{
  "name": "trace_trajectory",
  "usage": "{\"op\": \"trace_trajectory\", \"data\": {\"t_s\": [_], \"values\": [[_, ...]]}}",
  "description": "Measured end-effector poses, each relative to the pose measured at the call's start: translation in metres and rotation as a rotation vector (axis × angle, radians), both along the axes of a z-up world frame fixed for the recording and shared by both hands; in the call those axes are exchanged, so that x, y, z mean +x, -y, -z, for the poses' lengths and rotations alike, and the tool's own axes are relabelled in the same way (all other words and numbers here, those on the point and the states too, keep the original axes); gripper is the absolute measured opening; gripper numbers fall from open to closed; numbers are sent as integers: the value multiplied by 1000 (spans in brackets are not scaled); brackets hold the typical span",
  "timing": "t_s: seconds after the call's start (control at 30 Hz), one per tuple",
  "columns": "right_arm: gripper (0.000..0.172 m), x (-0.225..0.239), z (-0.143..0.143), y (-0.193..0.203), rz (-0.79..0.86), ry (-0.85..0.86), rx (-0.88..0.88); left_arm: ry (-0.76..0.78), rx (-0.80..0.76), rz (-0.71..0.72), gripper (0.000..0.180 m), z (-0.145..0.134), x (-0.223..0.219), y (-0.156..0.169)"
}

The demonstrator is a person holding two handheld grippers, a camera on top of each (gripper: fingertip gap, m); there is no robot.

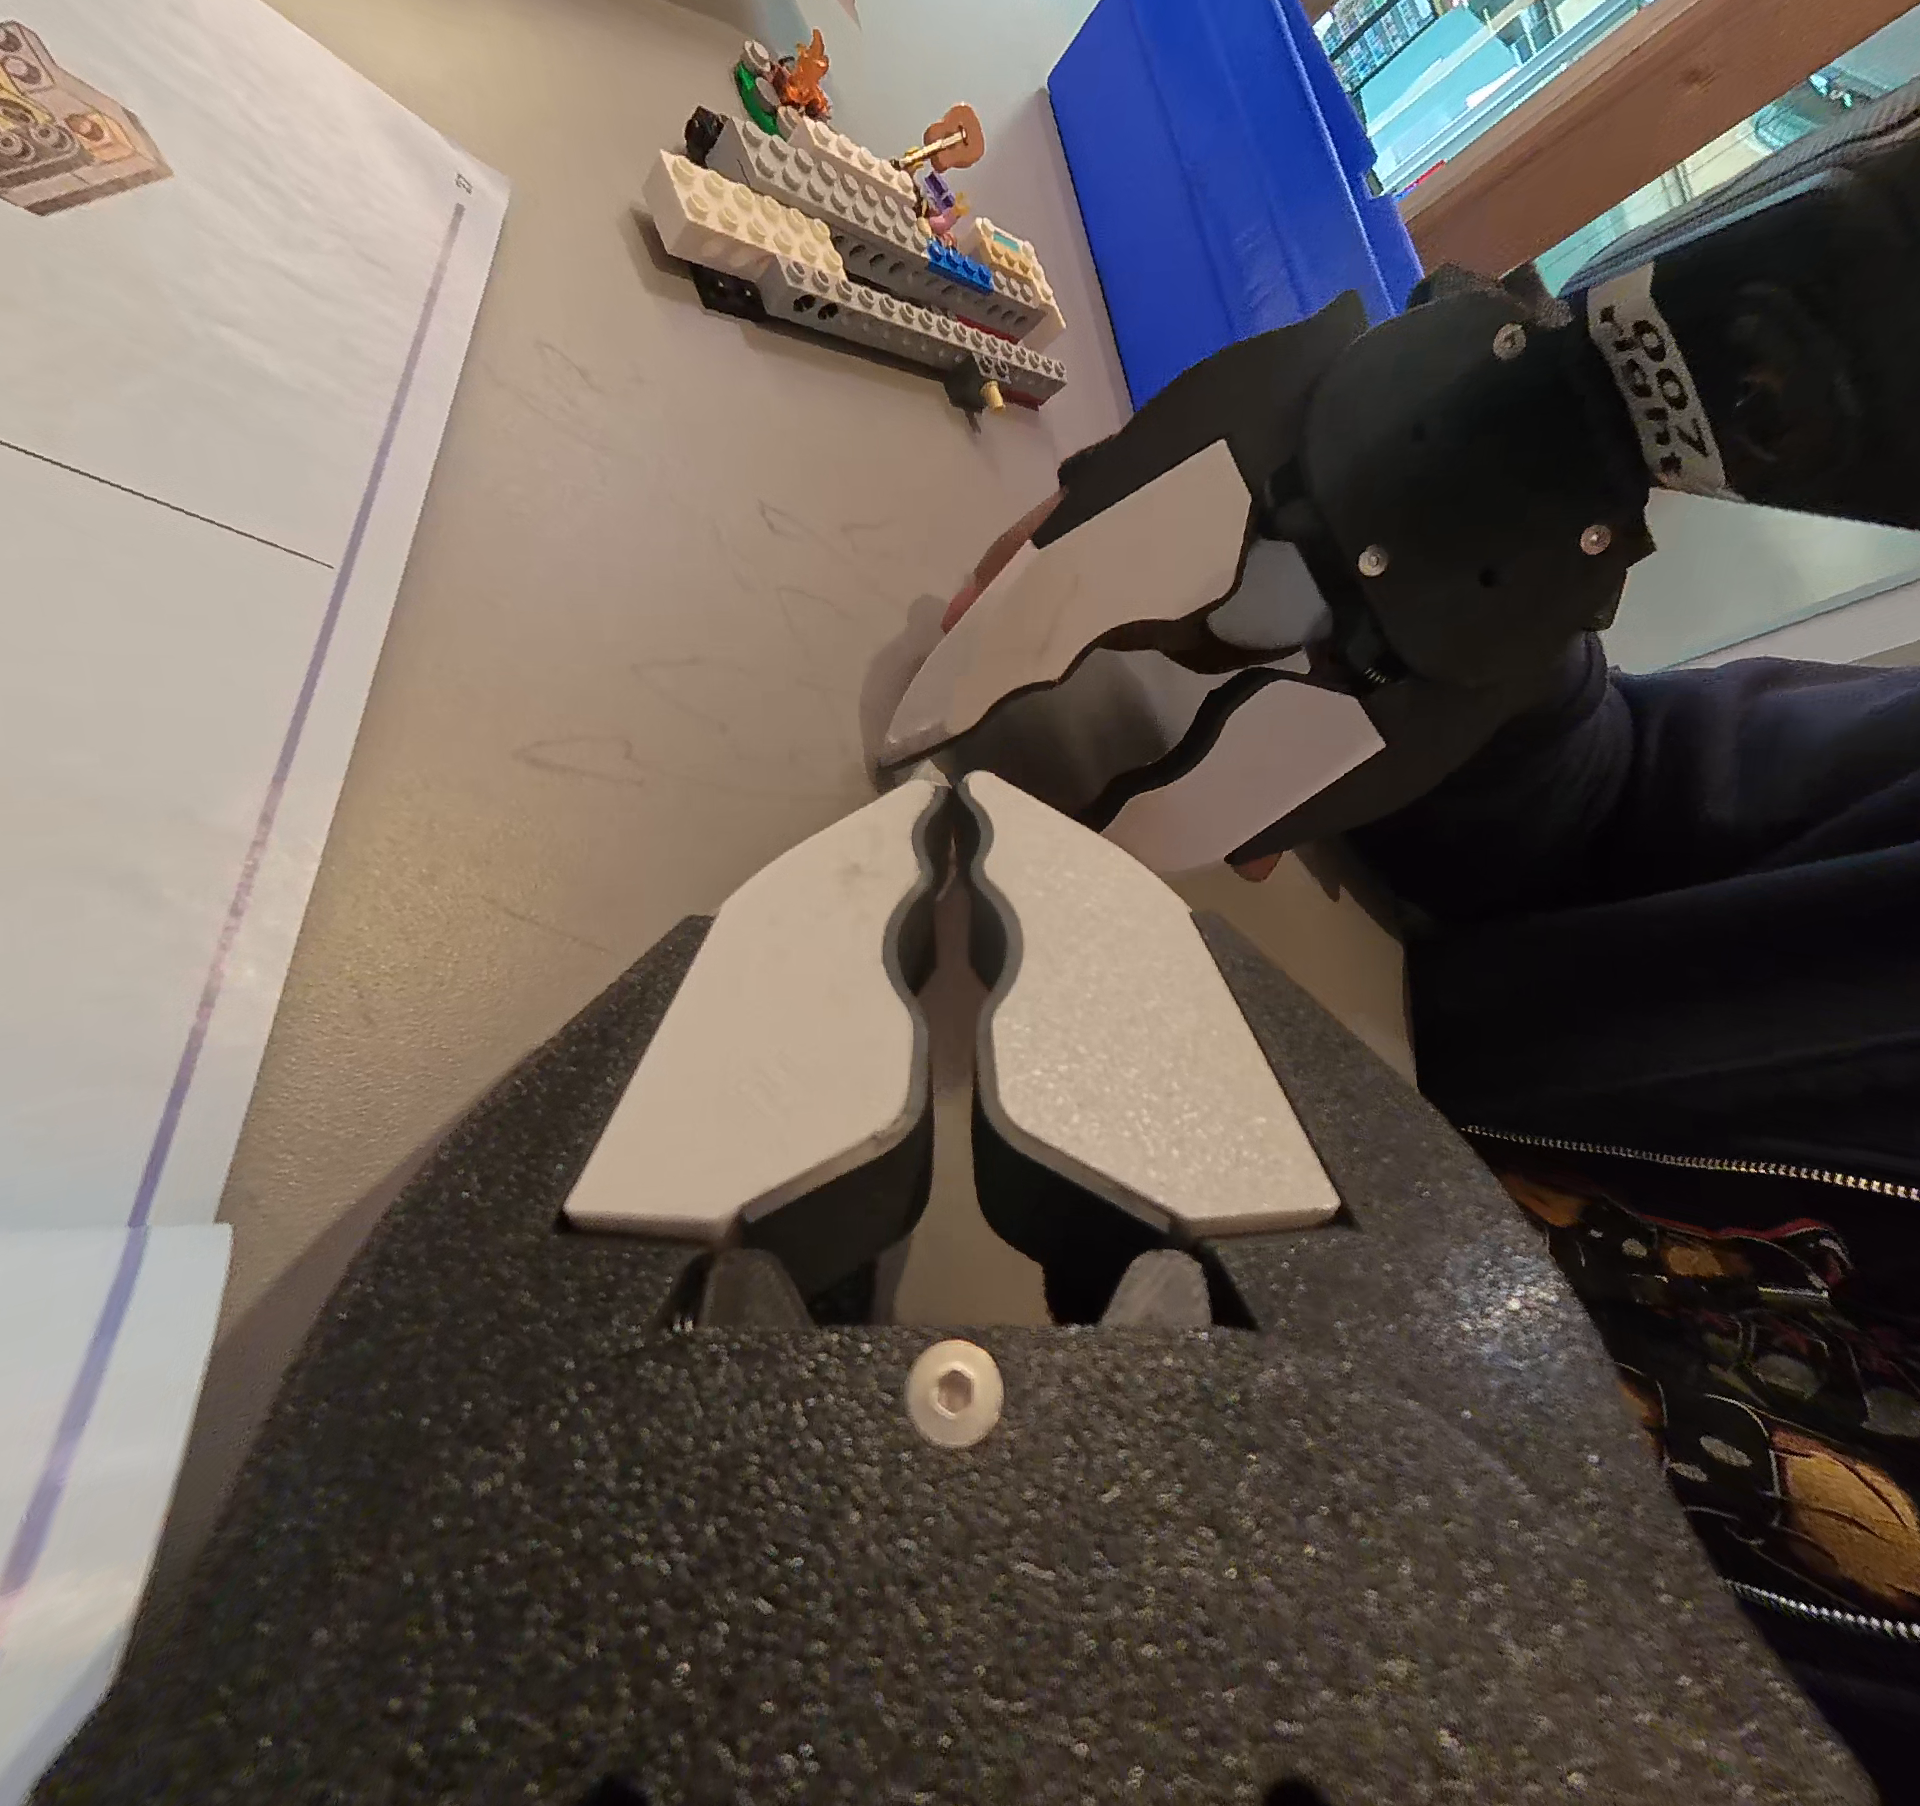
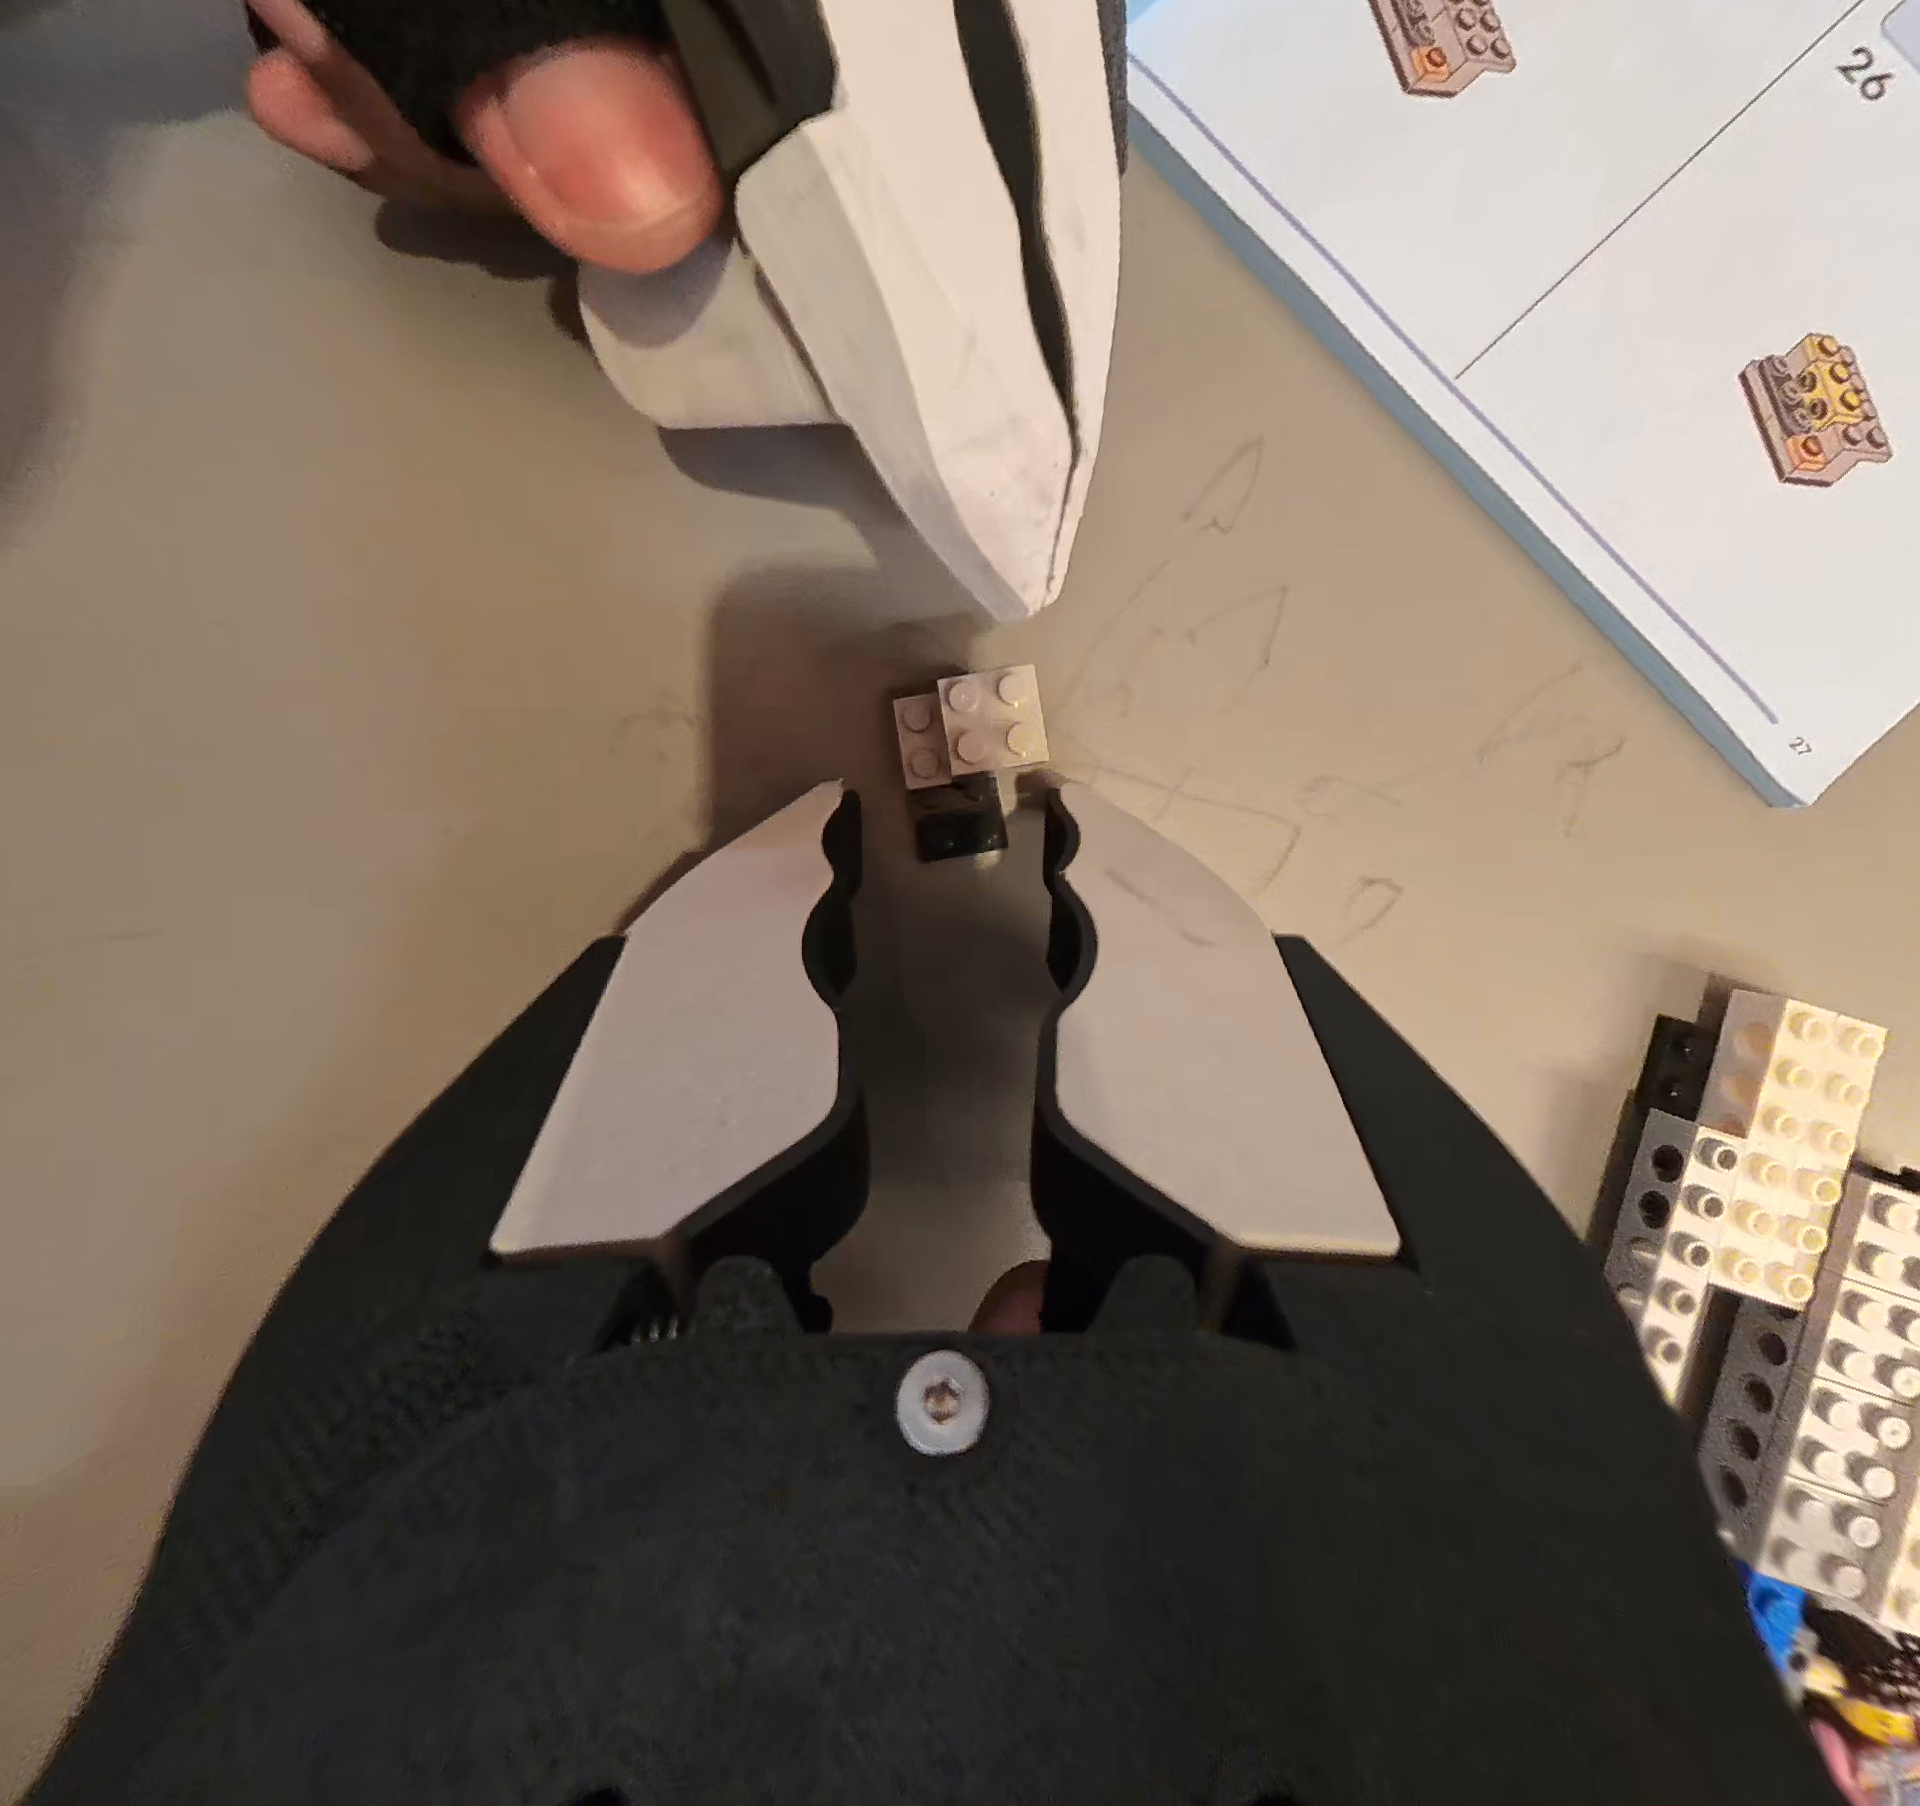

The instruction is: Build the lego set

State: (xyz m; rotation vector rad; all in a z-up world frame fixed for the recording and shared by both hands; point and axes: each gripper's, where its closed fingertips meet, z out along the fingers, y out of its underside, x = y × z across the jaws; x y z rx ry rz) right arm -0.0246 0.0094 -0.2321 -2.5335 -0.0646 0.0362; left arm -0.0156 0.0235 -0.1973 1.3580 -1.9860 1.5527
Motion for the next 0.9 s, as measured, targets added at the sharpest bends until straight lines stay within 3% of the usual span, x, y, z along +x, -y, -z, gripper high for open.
{"op": "trace_trajectory", "data": {"t_s": [0.33,0.9], "values": [[17,-2,0,-8,25,1,52,-3,-13,-7,0,-1,1,-1],[16,4,-4,-11,84,-58,147,12,-54,-32,0,-7,4,-5]]}}
